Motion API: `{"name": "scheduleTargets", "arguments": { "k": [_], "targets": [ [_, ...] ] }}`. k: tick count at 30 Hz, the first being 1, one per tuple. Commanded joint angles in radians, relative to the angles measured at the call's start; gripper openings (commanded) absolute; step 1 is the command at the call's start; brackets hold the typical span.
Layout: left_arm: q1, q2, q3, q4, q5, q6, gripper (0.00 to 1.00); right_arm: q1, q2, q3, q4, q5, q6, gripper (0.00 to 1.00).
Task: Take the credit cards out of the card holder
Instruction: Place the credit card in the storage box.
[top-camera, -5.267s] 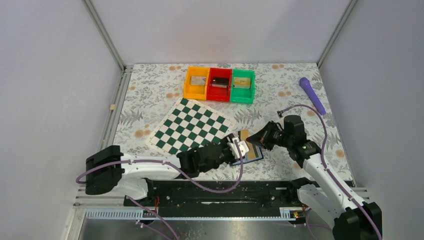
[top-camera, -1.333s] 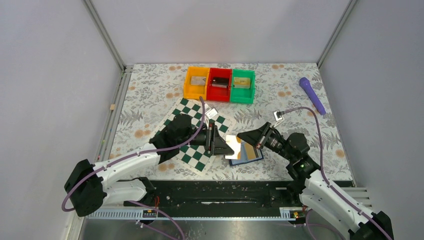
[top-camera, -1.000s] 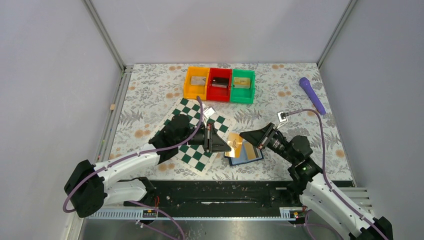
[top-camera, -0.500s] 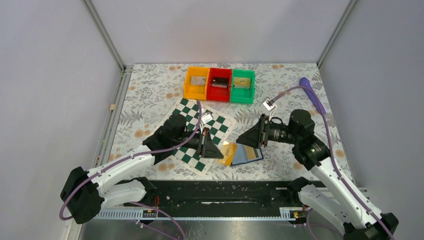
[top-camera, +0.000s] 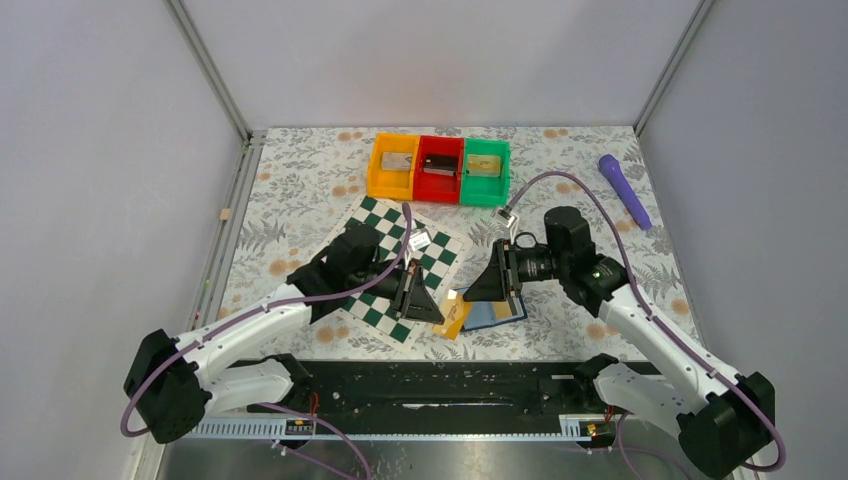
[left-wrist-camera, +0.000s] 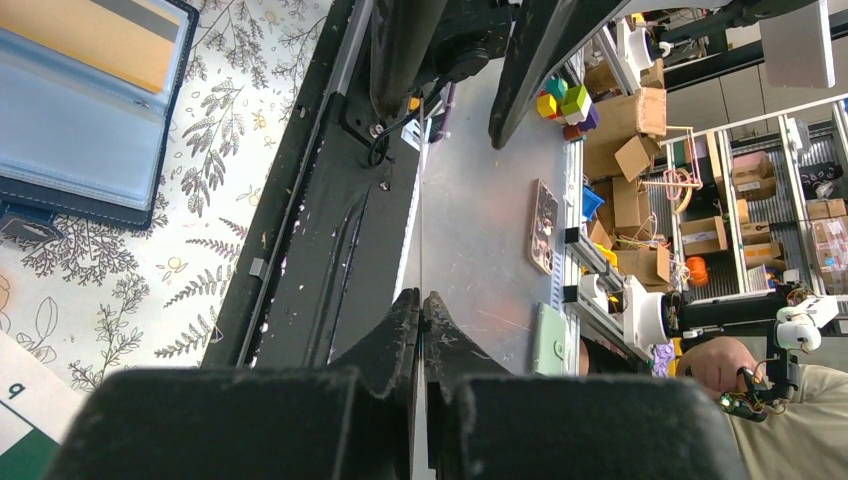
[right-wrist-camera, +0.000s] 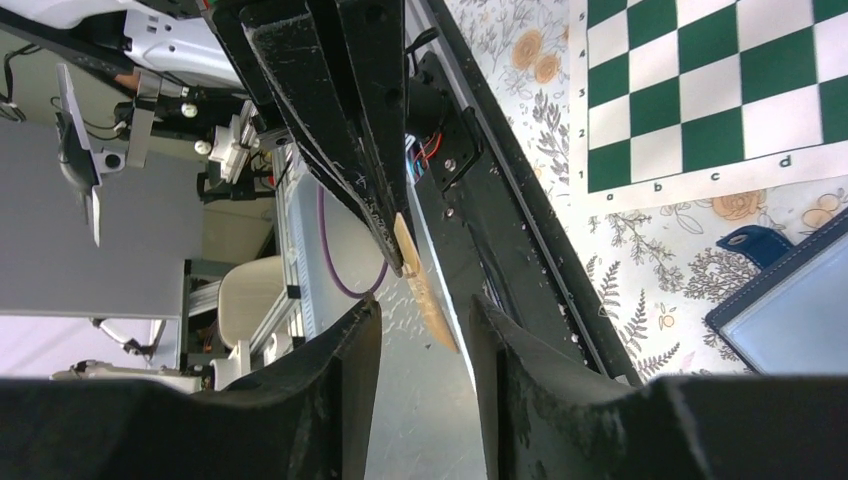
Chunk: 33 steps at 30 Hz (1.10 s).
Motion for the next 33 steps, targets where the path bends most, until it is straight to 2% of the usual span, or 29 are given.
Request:
{"name": "scheduleTargets", "arguments": {
  "k": [1,5,16,22,26,29,33],
  "targets": [
    [0.004,0.009,0.049,0.008,0.039,0.024,0.00,0.034,0.022,0.031,0.059,-0.046,-0.009,0.43],
    [0.003,0.016,0.052,0.007,0.041,0.024,0.00,0.046,0.039,0.024,0.086,-0.043,0.007,0.37],
    [0.005,0.023,0.061,0.009,0.052,0.023,0.00,0.067,0.058,0.014,0.103,-0.052,0.002,0.28],
    [0.004,0.029,0.064,0.009,0.059,0.022,0.00,0.072,0.060,0.016,0.089,-0.079,-0.016,0.31],
    [0.004,0.034,0.067,0.015,0.068,0.015,0.00,0.079,0.058,0.019,0.071,-0.072,-0.024,0.29],
    [0.003,0.035,0.069,0.025,0.078,0.009,0.00,0.086,0.061,0.025,0.053,-0.069,-0.036,0.36],
    [0.004,0.035,0.070,0.027,0.086,0.009,0.00,0.089,0.072,0.037,0.021,-0.051,-0.057,0.36]
  ]
}}
